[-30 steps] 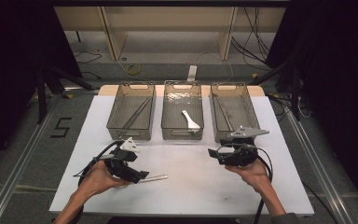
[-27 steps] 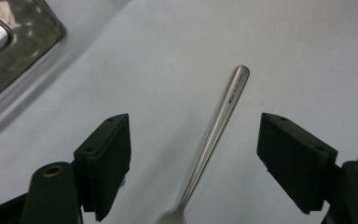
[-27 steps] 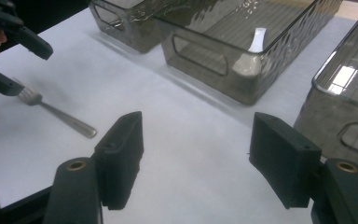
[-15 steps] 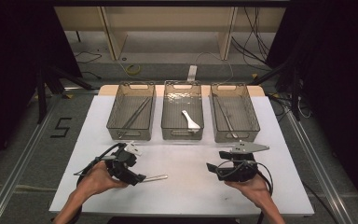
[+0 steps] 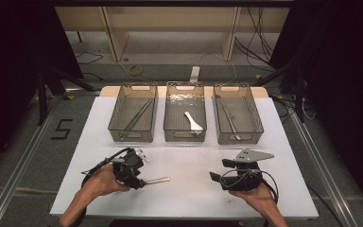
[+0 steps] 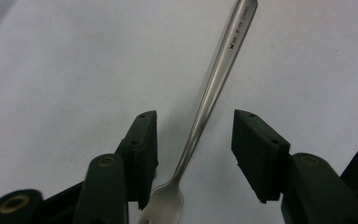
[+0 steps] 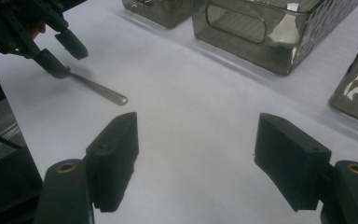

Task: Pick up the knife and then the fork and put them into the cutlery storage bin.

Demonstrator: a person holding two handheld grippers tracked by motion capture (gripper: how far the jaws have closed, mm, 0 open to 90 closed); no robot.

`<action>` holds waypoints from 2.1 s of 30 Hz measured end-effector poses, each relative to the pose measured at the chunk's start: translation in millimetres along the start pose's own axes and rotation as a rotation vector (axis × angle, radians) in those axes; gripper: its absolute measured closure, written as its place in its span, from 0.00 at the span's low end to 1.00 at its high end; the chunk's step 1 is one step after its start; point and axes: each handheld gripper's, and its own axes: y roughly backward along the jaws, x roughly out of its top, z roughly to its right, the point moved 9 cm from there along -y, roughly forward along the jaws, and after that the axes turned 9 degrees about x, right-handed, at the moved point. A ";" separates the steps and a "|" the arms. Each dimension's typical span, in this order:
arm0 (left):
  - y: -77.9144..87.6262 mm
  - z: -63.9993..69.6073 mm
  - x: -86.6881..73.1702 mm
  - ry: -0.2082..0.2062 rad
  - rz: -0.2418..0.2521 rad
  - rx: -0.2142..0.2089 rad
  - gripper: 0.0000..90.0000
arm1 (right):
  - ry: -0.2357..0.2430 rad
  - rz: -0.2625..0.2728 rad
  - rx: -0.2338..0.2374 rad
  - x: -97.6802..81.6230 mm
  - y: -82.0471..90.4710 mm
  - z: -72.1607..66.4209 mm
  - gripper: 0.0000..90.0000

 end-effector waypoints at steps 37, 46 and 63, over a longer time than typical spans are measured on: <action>-18.4 4.0 -5.0 -0.108 -0.061 -0.011 0.93 | 0.007 -0.007 0.006 -0.9 0.3 -1.2 0.36; -16.3 3.9 -2.0 -0.093 -0.032 -0.033 0.94 | 0.012 -0.006 0.011 0.1 -1.1 -3.4 0.36; 6.9 36.6 14.6 -0.125 0.010 -0.134 0.94 | 0.165 -0.044 0.085 6.6 -23.0 -43.6 0.36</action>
